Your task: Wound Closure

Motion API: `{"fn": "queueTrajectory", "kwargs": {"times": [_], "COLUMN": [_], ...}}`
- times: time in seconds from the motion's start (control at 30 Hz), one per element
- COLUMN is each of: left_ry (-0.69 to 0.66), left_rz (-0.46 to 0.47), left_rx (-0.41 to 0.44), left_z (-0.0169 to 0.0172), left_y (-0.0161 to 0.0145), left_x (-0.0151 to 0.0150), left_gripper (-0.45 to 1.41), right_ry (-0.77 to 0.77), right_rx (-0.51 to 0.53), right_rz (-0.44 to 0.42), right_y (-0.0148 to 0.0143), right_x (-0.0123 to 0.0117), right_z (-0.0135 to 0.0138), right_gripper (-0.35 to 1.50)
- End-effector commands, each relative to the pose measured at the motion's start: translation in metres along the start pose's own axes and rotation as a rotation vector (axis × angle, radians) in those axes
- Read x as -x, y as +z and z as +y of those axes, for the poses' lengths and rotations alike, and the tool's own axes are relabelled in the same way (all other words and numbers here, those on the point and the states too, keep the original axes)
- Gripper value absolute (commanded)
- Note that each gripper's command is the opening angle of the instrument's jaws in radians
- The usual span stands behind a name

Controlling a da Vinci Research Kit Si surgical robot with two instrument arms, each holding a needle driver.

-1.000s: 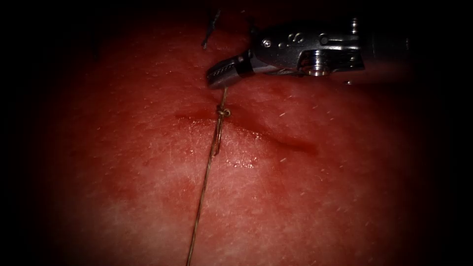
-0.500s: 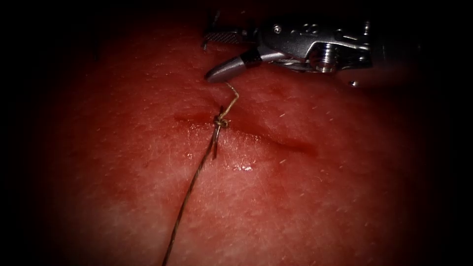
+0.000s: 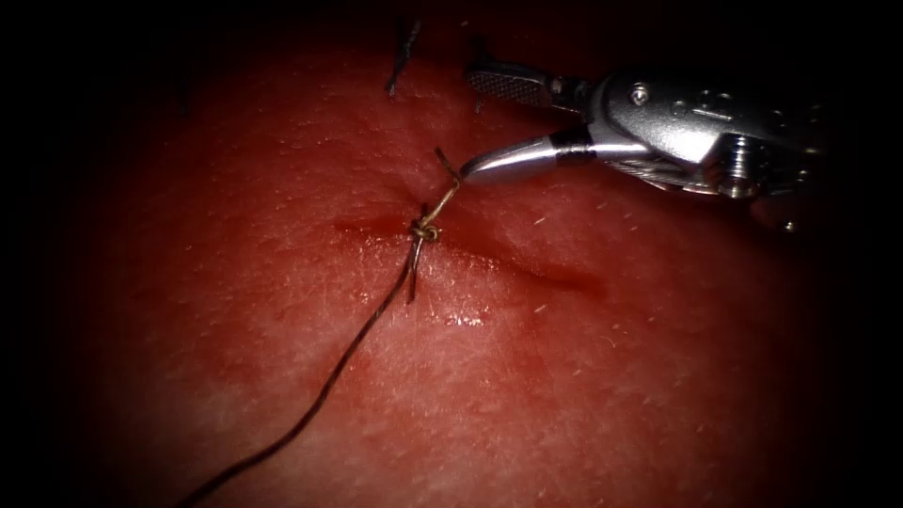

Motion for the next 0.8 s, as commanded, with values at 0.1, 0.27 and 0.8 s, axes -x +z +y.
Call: {"fn": "queueTrajectory", "kwargs": {"times": [0.1,0.27,0.8], "left_ry": [0.055,0.114,0.144], "left_rz": [0.002,-0.004,0.142], "left_rx": [-0.018,-0.01,0.133], "left_z": [0.0025,0.0072,0.0193], "left_y": [0.0003,0.0004,0.0029], "left_x": [0.0005,0.0008,-0.0074], "left_gripper": [-0.45,-0.45,-0.45], "right_ry": [-0.013,-0.036,-0.093], "right_rx": [0.036,0.08,0.104], "right_rz": [0.011,-0.003,-0.005], "right_y": [0.0017,0.0043,0.0066], "right_x": [0.0006,0.0021,0.0052], "right_z": [-0.0015,-0.0021,-0.0058], "right_gripper": [0.48,0.47,0.57]}}
